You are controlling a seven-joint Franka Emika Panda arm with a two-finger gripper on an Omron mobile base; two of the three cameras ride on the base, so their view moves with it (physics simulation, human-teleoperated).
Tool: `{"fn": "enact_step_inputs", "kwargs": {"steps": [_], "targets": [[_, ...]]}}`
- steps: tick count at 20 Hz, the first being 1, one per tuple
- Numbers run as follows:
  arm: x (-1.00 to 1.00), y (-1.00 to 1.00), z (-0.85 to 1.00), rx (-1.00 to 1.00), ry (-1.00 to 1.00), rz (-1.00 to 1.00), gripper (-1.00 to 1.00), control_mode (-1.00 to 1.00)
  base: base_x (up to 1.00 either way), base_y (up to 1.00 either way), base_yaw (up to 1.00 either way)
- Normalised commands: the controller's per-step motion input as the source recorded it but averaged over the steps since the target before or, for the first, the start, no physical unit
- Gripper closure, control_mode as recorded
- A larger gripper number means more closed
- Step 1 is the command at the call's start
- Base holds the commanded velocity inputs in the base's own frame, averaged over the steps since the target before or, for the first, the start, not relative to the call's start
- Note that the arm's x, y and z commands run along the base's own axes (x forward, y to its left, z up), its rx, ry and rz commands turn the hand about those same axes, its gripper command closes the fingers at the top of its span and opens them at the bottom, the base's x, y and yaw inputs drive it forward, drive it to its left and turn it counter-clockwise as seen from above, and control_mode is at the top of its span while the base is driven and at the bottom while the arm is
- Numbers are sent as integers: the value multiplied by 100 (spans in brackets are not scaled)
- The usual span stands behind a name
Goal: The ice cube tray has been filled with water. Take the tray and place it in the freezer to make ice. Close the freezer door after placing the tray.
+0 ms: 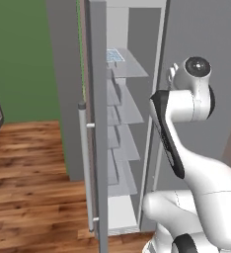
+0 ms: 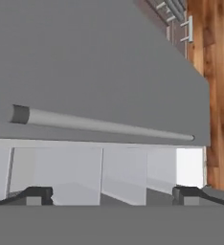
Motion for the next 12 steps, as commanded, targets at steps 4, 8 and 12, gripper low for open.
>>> {"fn": "enact_step_inputs", "kwargs": {"steps": [4, 8, 12], "targets": [[0, 0, 0, 0, 0, 0, -100, 100, -68, 9, 0], [0, 0, 0, 0, 0, 0, -100, 100, -69, 17, 0], [0, 0, 0, 0, 0, 0, -100, 100, -40, 23, 0]]}}
